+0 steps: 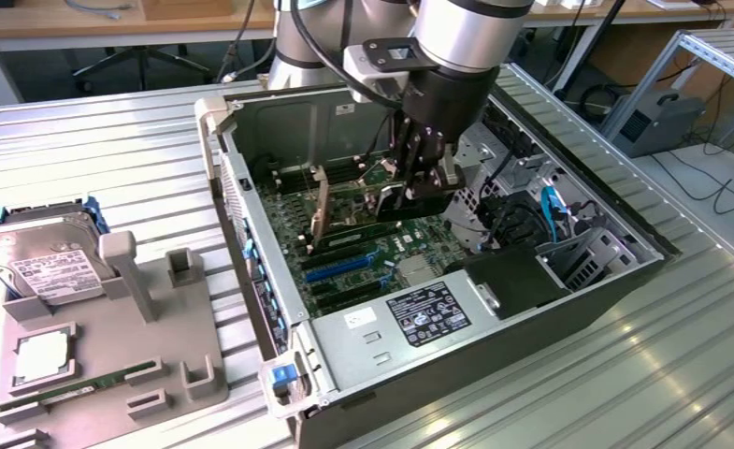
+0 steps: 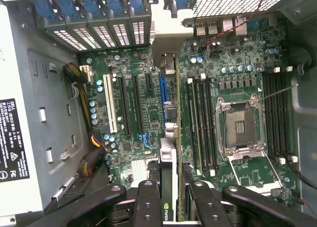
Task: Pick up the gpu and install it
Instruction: 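Insert the gpu into the slot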
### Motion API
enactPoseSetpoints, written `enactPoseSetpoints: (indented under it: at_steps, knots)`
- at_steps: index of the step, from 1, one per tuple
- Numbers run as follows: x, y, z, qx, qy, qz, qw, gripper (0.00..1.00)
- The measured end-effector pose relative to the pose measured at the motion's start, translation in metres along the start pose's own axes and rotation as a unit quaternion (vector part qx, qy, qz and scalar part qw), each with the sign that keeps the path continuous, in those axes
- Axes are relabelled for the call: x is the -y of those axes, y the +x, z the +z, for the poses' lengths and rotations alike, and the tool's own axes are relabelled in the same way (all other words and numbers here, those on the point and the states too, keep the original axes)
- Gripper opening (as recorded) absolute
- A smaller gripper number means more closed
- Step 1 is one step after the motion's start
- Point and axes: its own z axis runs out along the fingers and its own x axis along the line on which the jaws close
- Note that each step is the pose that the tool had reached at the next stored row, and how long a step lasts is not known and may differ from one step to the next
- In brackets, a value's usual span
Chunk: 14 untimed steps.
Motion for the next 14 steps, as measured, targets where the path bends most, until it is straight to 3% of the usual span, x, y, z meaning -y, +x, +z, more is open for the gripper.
enactPoseSetpoints:
  at_steps: [14]
  knots:
    - [-0.0024,0.0005,0.0045,0.0003,0.0,0.0,1.0,0.27]
